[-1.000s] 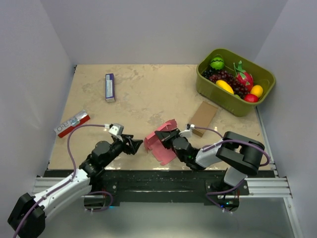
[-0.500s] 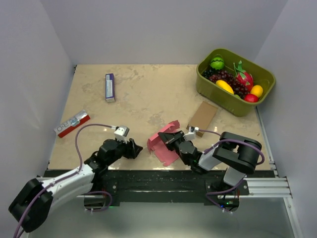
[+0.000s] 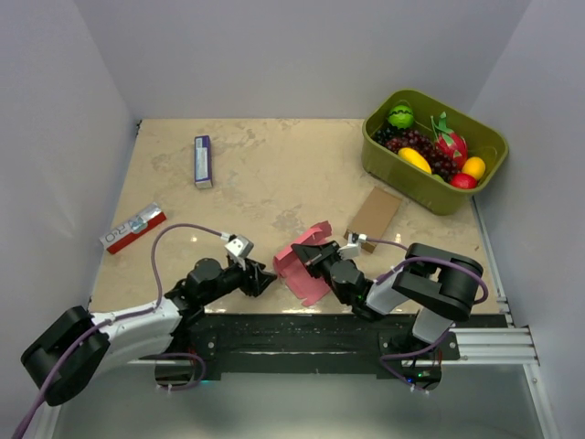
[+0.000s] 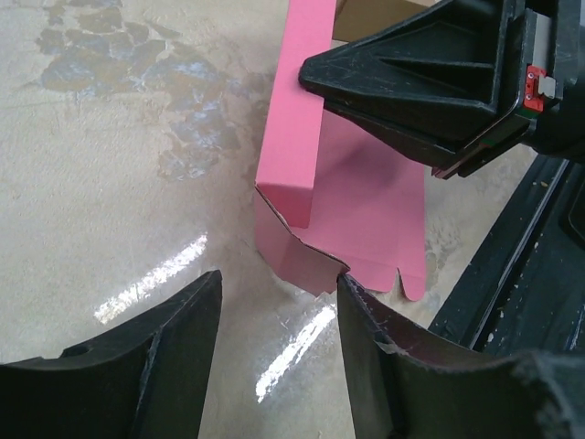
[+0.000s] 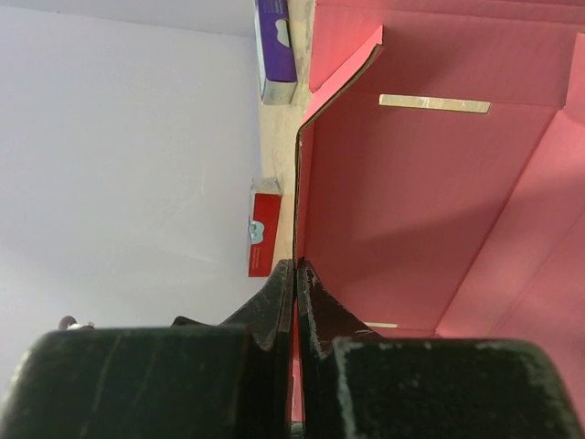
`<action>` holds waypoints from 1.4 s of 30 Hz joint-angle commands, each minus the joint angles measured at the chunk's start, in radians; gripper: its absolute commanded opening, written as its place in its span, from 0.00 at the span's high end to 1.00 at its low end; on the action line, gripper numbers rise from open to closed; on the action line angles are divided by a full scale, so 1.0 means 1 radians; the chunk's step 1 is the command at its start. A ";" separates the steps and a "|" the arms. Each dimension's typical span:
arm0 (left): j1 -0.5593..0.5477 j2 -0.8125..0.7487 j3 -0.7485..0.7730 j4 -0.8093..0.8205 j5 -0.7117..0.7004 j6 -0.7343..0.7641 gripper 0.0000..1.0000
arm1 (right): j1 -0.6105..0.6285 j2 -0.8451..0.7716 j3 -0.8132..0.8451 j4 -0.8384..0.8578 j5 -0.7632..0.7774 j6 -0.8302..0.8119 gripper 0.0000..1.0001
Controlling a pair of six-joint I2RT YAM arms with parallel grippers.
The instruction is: Fold the paper box
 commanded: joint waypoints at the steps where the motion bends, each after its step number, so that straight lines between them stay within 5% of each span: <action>1: -0.012 0.046 -0.012 0.126 0.014 0.068 0.44 | -0.002 -0.007 0.022 0.009 0.013 -0.043 1.00; 25: -0.054 0.260 0.011 0.404 -0.108 0.067 0.52 | -0.002 -0.004 0.015 0.013 0.020 -0.040 1.00; 42: -0.120 0.382 0.016 0.526 -0.317 -0.010 0.45 | -0.002 -0.024 0.006 -0.001 0.034 -0.043 1.00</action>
